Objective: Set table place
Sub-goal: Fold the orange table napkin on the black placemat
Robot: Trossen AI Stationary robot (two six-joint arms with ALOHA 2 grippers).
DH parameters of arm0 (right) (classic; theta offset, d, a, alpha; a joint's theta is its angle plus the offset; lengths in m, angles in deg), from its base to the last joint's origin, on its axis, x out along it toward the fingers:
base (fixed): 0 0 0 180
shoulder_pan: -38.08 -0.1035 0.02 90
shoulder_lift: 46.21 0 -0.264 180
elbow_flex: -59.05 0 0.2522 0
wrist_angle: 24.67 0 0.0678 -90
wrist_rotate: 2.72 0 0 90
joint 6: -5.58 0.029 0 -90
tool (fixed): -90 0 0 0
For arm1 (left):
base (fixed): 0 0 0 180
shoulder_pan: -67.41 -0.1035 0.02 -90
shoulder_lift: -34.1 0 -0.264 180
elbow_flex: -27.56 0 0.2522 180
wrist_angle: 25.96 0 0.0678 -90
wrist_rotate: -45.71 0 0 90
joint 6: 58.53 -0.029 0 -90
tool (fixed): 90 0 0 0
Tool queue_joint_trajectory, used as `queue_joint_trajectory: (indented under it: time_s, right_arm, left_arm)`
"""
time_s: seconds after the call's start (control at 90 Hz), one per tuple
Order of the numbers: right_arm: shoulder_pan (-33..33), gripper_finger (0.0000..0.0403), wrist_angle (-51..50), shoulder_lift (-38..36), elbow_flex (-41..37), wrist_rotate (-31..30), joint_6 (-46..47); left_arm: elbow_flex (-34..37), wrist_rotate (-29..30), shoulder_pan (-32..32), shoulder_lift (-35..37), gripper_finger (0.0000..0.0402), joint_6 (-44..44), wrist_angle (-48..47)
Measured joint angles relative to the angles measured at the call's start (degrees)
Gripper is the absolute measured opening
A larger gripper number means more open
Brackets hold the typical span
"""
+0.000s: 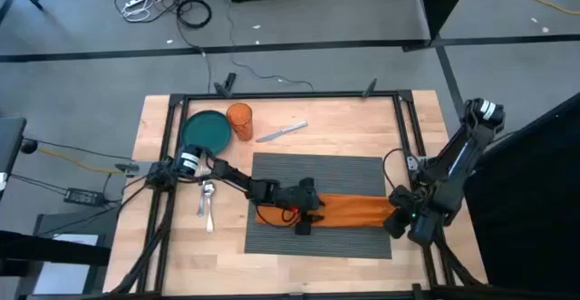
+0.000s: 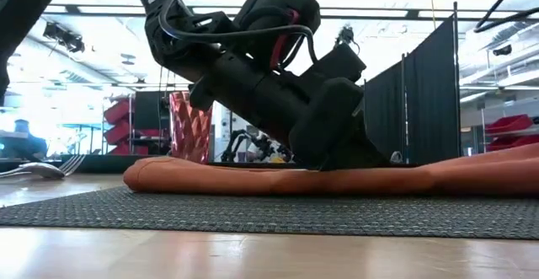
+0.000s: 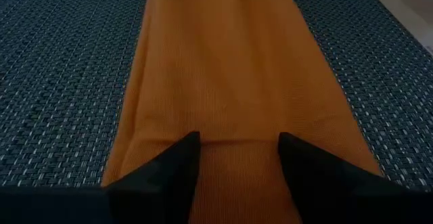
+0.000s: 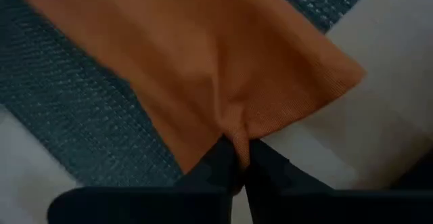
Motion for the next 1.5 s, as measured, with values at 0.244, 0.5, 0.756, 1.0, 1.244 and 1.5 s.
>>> queue_joint_trajectory:
  time_s: [0.244,0.5,0.756,1.0,1.244,1.5]
  right_arm:
    - [3.18,0.0,2.52,-0.57,0.19,-2.85,-6.98]
    - [12.46,0.0,9.35,-0.84,4.33,-12.32,-26.44]
    - [23.5,0.0,31.72,1.56,4.35,-12.91,-52.43]
    - [27.57,0.0,39.6,4.98,4.37,-10.05,-60.74]
    - [29.69,0.0,44.4,6.69,4.37,-9.97,-64.39]
    - [34.44,0.0,61.47,14.95,4.39,-4.7,-71.79]
  left_arm:
    - [0.02,0.1,-0.05,0.0,0.0186,0.08,-0.06]
    - [0.02,0.04,-0.07,0.0,0.0186,0.08,-0.13]
    - [0.02,0.19,-0.07,0.0,0.0186,0.1,-0.08]
    - [0.16,1.14,0.69,6.41,0.0186,1.3,-9.25]
    - [2.36,3.35,2.66,9.63,0.0186,1.72,-19.52]
    - [6.36,5.9,2.55,7.58,0.0186,4.6,-8.92]
